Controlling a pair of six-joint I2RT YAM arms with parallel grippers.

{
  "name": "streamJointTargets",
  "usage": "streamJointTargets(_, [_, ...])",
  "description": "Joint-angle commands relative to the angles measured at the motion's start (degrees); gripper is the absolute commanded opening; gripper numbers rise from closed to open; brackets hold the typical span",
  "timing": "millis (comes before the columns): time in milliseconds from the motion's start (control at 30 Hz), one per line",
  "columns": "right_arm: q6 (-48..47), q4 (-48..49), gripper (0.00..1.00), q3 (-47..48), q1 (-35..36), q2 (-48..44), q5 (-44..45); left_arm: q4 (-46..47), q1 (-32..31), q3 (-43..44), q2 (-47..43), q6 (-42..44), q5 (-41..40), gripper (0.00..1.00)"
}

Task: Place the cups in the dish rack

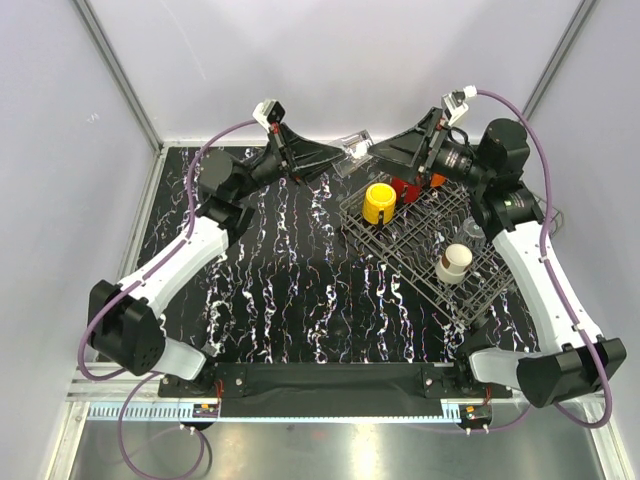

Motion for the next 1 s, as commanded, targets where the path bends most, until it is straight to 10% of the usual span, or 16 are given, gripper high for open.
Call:
streamJointTargets(0, [4.8, 9.7, 0.98, 3.1, 1.6, 2.2, 0.8, 13.7, -0.1, -1.4, -0.1, -6.9, -2.6, 0.0])
streamJointTargets(500, [-2.4, 2.0, 0.72, 10.7, 8.3, 7.2, 8.4, 19.4, -1.1, -3.7, 1.3, -11.0, -7.2, 0.0])
streamJointTargets(833, [-5.4, -0.6, 0.12, 13.4, 10.2, 9.8, 9.7, 20.8, -1.0, -6.3, 0.6, -12.2, -7.5, 0.0])
streamJointTargets(900, [-6.7, -1.3, 0.0, 14.1, 10.6, 10.4, 9.7, 20.6, -1.0, -6.5, 0.9, -12.2, -7.0, 0.17])
streamJointTargets(967, [-8.2, -2.5, 0.0, 14.7, 10.7, 10.8, 10.1, 19.8, -0.8, -6.7, 0.6, -11.8, -5.9, 0.64])
